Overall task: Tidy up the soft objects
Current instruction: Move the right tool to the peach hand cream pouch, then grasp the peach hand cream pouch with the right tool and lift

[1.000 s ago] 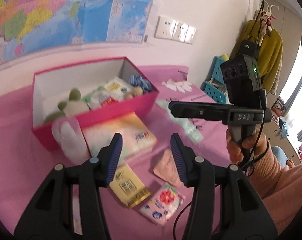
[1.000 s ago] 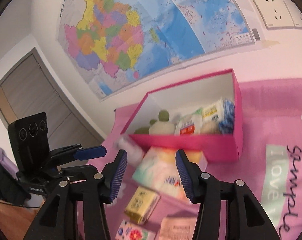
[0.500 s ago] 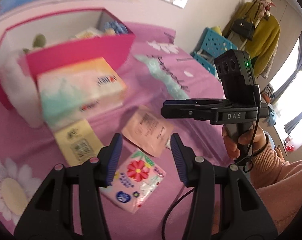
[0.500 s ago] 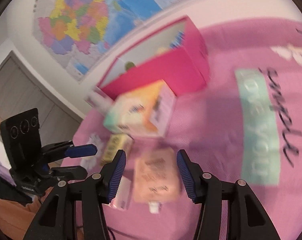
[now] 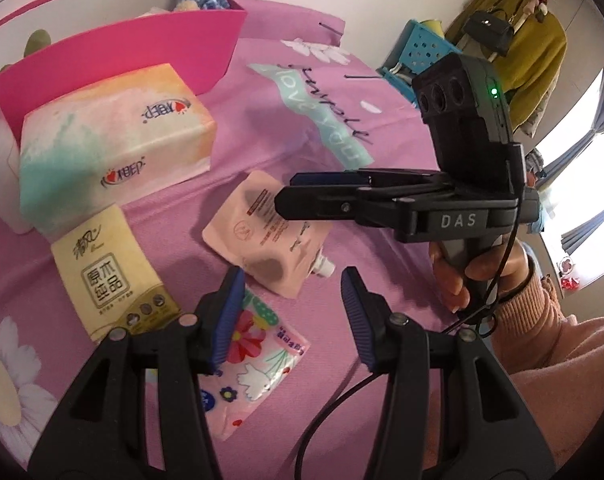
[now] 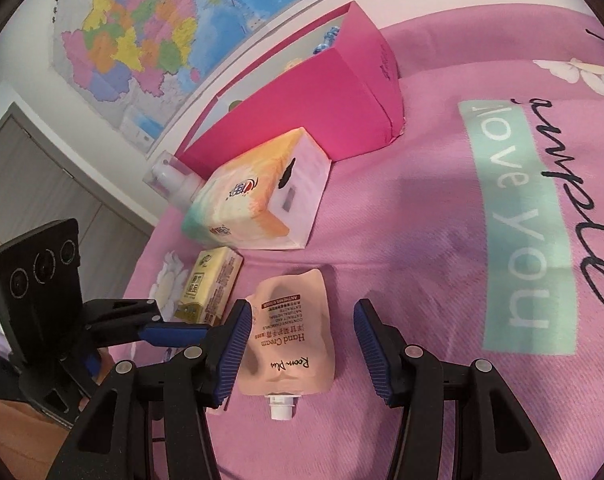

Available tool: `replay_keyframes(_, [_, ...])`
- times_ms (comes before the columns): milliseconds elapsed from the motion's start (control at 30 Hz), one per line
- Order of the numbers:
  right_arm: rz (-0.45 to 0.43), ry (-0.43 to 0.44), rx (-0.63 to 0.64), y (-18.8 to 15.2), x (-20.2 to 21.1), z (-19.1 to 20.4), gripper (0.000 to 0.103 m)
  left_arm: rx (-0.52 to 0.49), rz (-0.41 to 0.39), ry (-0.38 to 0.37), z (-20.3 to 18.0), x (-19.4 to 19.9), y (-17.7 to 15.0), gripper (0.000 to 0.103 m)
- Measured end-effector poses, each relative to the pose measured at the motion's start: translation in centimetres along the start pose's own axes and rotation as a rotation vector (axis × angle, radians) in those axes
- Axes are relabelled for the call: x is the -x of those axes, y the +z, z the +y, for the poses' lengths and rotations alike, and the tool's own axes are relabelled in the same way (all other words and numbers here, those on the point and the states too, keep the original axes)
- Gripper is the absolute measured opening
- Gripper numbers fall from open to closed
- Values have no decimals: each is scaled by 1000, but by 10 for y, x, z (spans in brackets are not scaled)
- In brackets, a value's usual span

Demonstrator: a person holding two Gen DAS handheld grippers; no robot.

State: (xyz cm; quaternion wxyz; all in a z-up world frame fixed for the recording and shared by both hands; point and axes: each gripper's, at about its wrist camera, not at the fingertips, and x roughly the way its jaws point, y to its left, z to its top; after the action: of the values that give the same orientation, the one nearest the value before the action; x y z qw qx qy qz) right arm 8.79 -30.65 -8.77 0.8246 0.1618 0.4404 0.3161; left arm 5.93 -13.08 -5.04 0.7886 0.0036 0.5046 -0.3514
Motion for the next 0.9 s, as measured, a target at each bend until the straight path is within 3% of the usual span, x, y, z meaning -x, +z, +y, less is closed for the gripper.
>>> replay_keyframes(133, [16, 18, 20, -1, -4, 5, 54, 12, 33, 36, 6, 1, -2, 52])
replay_keyframes(300, [37, 43, 45, -2, -8, 9, 54, 53, 114, -5, 14, -15, -6, 52])
replay_keyframes(433, [32, 52, 32, -3, -9, 8, 50, 59, 116, -17, 13, -21, -2, 52])
replay_keyframes(700, [30, 52, 22, -6, -6, 2, 32, 104, 113, -45, 15, -30, 7, 52])
replay_keyframes(800, [19, 41, 24, -7, -3, 1, 19, 132, 98, -64, 19, -28, 5, 52])
replay_keyframes(900, [9, 53, 12, -7, 1, -2, 15, 156, 79, -80, 24, -27, 4, 52])
